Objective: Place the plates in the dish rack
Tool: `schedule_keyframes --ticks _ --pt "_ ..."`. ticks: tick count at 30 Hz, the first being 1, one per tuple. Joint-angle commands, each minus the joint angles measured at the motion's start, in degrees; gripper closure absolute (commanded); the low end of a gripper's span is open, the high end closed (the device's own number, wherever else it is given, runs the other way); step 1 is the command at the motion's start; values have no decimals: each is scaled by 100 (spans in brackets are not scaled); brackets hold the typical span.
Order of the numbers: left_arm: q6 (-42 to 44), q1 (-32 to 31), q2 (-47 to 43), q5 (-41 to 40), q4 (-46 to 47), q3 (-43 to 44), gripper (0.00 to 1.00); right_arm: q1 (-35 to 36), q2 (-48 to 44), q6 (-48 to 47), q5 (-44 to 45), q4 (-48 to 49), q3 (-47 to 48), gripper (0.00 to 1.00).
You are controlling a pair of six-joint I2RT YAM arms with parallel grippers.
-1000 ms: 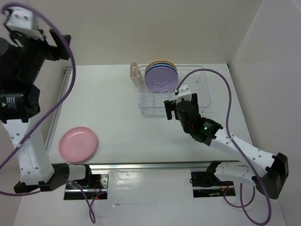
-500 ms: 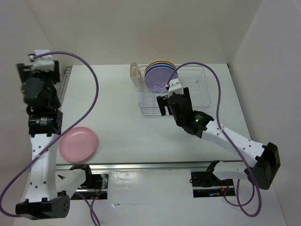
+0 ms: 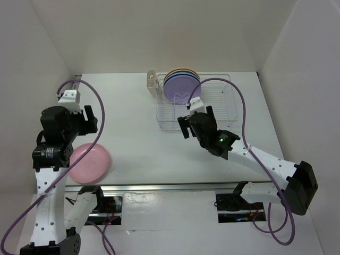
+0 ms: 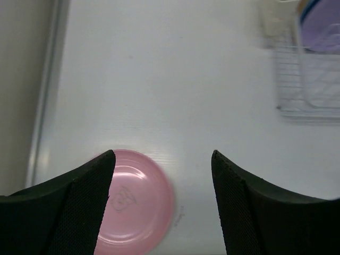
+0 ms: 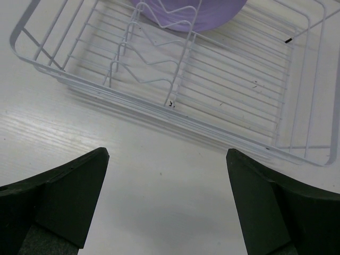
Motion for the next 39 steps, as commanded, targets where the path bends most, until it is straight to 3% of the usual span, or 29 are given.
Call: schedule_keyframes --ticks 1,3,5,6,7,10,13,15,17,18,19,20,21,22,24,26,28,31,33,35,36,38,39 --pt "-456 9 83 1491 -749 774 20 -25 -68 82 -115 329 -2 0" --pt "-300 9 379 2648 -994 1345 17 -25 89 82 -115 329 50 0" --pt "-369 9 678 3160 -1065 2608 17 -25 203 82 8 329 121 0" --pt "-369 9 1037 3919 -1075 3119 17 -25 256 82 8 277 199 0" --pt "-369 9 1188 4345 -979 4002 16 -25 335 82 60 276 200 0" --pt "-824 9 1846 5717 -367 5324 16 -25 397 29 -9 347 314 0" --pt "-1405 9 2199 6536 146 5506 17 -25 459 29 -9 347 376 0" --pt "-1712 9 2271 6869 559 5130 19 -25 459 29 104 407 376 0" --pt "-2650 9 2332 7439 1032 4621 22 -25 459 29 288 487 236 0" --pt "-3211 9 2497 7834 2235 4548 15 -25 459 -23 342 487 235 0" --pt "-4487 9 2595 8369 2952 4548 0 -25 459 -23 342 487 183 0" --pt "-4882 9 2718 8444 3377 4678 0 -25 398 -23 342 487 182 0" --pt "-5000 9 2884 8445 3329 5367 0 -25 397 -23 281 557 17 0" --pt "-5001 156 3277 8445 2754 5826 0 -25 336 29 228 557 -45 0" --pt "-5219 289 3483 8514 2643 6426 0 -25 336 82 175 645 -116 0" --pt "-5701 648 3318 8979 3367 5974 0 -25 467 240 175 645 -116 0" --pt "-5415 738 3220 9033 3303 4876 0 -25 468 293 175 759 -116 0" --pt "-4300 1149 3413 8823 1698 4504 0 -25 468 293 228 883 -178 0" --pt "-4000 1939 3475 8350 1361 4565 0 -25 381 512 281 830 -248 0" --pt "-3379 2571 3711 7406 118 4915 0 -86 284 565 281 830 -485 0" --pt "-2731 2688 3790 6833 -419 5099 0 -86 135 565 281 830 -564 0" --pt "-2270 2689 3853 5238 -1447 5723 0 -86 -163 565 219 917 -765 0" --pt "-2024 2689 3853 4810 -1609 5847 0 -156 -226 565 219 979 -767 0"
